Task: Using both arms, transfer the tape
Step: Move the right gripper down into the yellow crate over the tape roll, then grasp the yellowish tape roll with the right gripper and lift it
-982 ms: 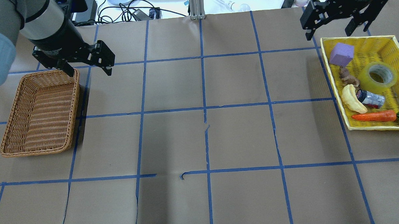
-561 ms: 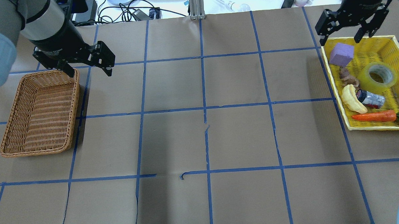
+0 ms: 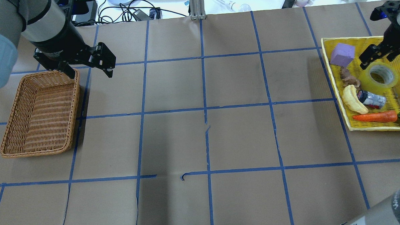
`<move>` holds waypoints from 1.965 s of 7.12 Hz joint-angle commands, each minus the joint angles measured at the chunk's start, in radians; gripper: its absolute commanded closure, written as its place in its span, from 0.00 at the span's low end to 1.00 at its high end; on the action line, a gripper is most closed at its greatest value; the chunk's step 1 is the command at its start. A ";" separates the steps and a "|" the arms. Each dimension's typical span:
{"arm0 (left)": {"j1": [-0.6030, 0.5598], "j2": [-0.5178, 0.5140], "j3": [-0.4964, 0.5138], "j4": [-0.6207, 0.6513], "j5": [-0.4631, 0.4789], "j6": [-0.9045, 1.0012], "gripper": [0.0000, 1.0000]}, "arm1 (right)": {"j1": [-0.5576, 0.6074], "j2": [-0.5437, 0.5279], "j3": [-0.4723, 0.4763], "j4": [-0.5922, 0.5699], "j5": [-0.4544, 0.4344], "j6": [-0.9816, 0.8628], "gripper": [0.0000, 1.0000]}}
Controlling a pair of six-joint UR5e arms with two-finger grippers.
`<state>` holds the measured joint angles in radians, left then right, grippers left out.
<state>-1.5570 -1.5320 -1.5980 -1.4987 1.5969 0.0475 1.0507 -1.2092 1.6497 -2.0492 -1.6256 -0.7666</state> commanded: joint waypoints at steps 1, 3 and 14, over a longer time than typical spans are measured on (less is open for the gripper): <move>0.000 0.000 0.000 0.000 0.000 0.000 0.00 | -0.037 0.058 0.068 -0.163 0.000 -0.138 0.00; 0.000 0.000 0.000 0.000 0.000 0.000 0.00 | -0.041 0.086 0.064 -0.187 0.000 -0.292 0.00; 0.000 0.000 0.000 0.000 0.000 0.000 0.00 | 0.163 -0.048 0.026 -0.216 -0.060 -0.252 1.00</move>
<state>-1.5571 -1.5321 -1.5984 -1.4987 1.5969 0.0476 1.1046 -1.2010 1.6934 -2.2723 -1.6440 -1.0662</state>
